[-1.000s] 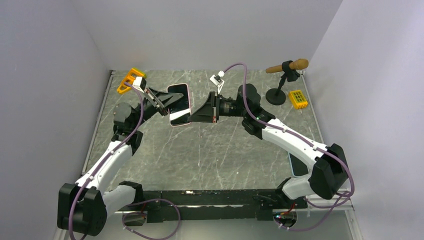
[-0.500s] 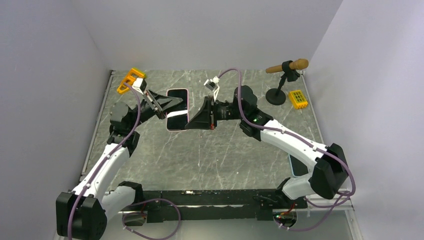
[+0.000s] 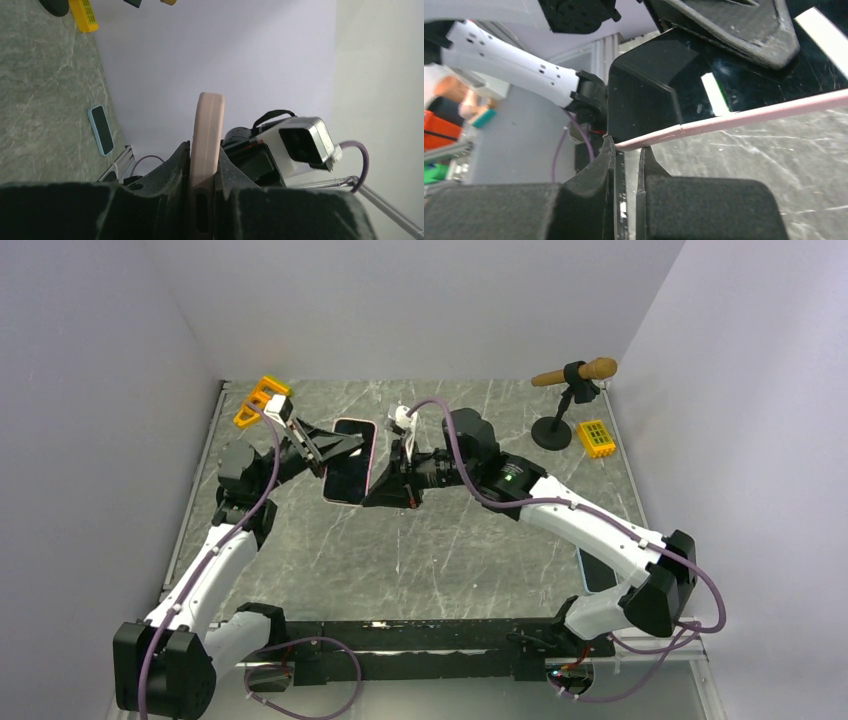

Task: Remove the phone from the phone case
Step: Remove the phone case from the phone.

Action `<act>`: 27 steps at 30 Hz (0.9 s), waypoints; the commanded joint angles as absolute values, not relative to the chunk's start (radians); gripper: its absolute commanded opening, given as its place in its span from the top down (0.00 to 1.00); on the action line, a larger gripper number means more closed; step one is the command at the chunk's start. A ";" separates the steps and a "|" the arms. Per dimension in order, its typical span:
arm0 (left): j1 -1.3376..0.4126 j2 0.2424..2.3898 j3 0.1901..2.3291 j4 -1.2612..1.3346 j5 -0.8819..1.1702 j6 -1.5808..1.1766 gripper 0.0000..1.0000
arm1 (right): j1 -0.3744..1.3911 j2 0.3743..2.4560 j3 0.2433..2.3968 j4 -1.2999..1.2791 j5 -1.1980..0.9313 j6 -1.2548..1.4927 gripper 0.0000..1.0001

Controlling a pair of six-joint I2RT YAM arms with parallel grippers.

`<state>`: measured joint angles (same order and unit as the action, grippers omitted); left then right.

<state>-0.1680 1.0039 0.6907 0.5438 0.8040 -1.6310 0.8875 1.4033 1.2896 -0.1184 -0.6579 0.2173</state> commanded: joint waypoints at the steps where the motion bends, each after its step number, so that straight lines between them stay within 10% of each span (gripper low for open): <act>1: -0.227 1.004 0.751 0.416 0.816 -1.878 1.00 | 0.967 1.484 1.368 -0.126 -0.406 -0.244 1.00; 15: -0.239 1.033 0.755 0.531 0.794 -1.878 1.00 | 0.982 1.426 1.368 -0.152 -0.212 -0.132 0.99; 22: -0.239 1.008 0.754 0.648 0.777 -1.693 1.00 | 0.912 1.241 1.099 -0.013 -0.168 0.446 0.52; 27: -0.239 0.946 0.714 0.585 0.765 -1.529 1.00 | 0.859 1.093 0.931 0.073 -0.300 0.818 0.44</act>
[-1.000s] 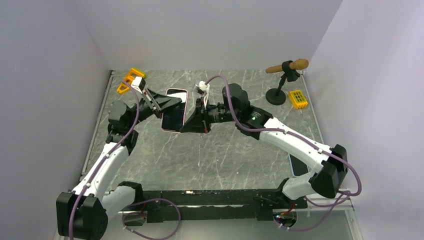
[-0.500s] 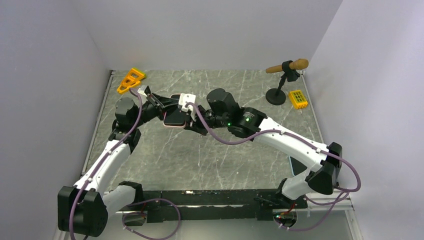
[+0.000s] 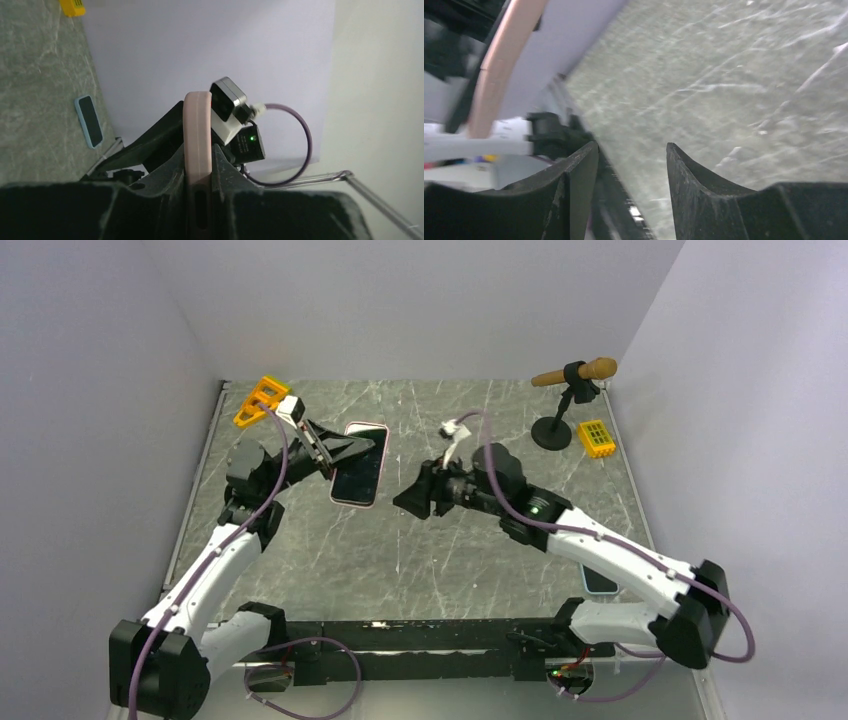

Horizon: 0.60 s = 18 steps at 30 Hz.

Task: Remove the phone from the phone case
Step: Remove the phone case from the phone.

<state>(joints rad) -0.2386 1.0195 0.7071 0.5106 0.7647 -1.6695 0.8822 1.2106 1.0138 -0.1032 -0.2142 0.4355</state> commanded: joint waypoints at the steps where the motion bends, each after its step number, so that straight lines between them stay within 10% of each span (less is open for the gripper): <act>1: -0.239 0.936 0.704 0.578 0.761 -1.508 1.00 | 0.858 1.071 0.898 0.143 -0.342 0.889 0.44; 18: -0.241 0.913 0.664 0.576 0.748 -1.481 1.00 | 0.972 1.116 0.796 0.557 -0.412 1.193 0.60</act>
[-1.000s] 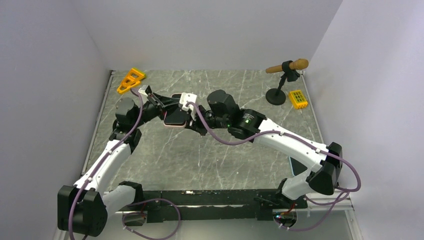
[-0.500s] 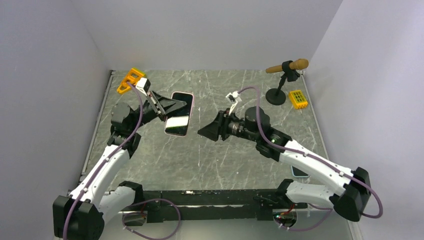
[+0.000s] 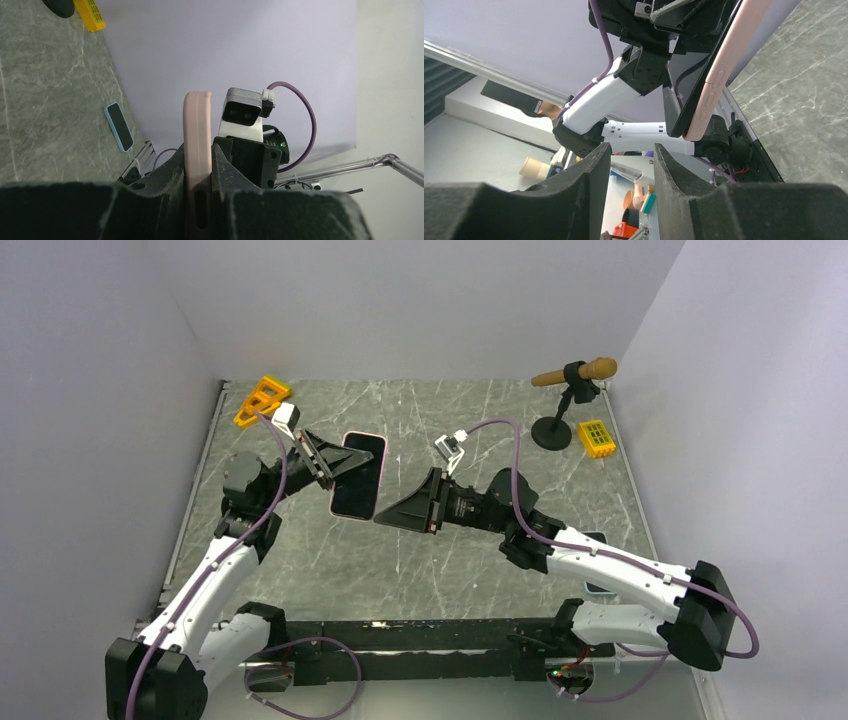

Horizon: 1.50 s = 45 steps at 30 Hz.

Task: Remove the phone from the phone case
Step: Remove the phone case from the phone.

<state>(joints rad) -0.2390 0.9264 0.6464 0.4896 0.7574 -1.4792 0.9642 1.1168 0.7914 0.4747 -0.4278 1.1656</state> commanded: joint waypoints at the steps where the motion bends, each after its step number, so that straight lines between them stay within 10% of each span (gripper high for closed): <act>1: -0.242 0.915 0.662 0.580 0.745 -1.486 1.00 | 0.974 1.119 0.794 0.563 -0.413 1.194 0.60; 25: -0.321 0.933 0.650 0.622 0.725 -1.510 1.00 | 0.956 1.278 0.896 0.574 -0.379 1.188 0.61; 31: -0.333 0.920 0.623 0.593 0.742 -1.481 1.00 | 0.911 1.331 0.917 0.665 -0.375 1.282 0.81; 38: -0.314 0.908 0.570 0.709 0.838 -1.435 0.15 | 0.888 1.346 0.893 0.811 -0.451 1.397 1.00; 45: -0.219 0.760 0.554 0.594 0.906 -1.276 0.01 | 0.859 1.293 0.834 0.862 -0.459 1.458 1.00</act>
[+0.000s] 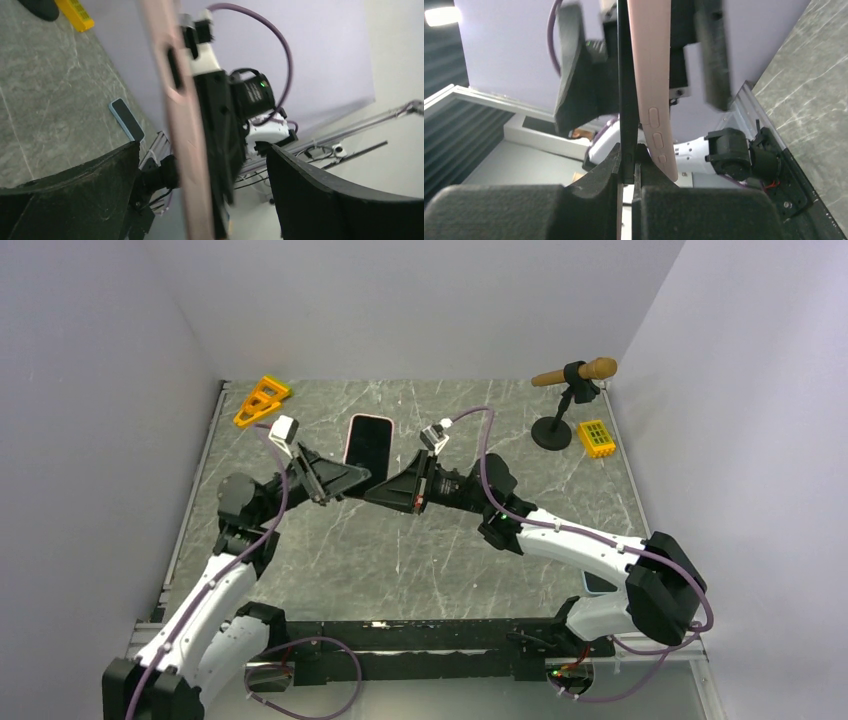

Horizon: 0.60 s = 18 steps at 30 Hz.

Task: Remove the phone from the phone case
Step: Remove the phone case from the phone.

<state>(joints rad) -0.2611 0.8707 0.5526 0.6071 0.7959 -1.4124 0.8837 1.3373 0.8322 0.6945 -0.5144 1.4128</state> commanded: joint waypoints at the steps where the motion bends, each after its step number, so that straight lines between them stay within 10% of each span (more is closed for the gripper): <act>1: -0.209 0.736 0.559 0.547 0.904 -1.237 0.01 | 0.857 1.289 0.833 0.862 -0.461 1.462 1.00; 10: -0.204 0.554 0.688 -0.010 0.774 -0.843 0.01 | 0.853 1.290 0.846 0.877 -0.464 1.483 1.00; 18: -0.204 0.565 0.599 0.157 0.823 -0.984 0.40 | 0.853 1.298 0.868 0.883 -0.466 1.483 1.00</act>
<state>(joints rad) -0.2089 0.5545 0.6250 0.0902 0.8009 -0.9535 0.8524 1.3369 0.8177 0.7326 -0.4767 1.4673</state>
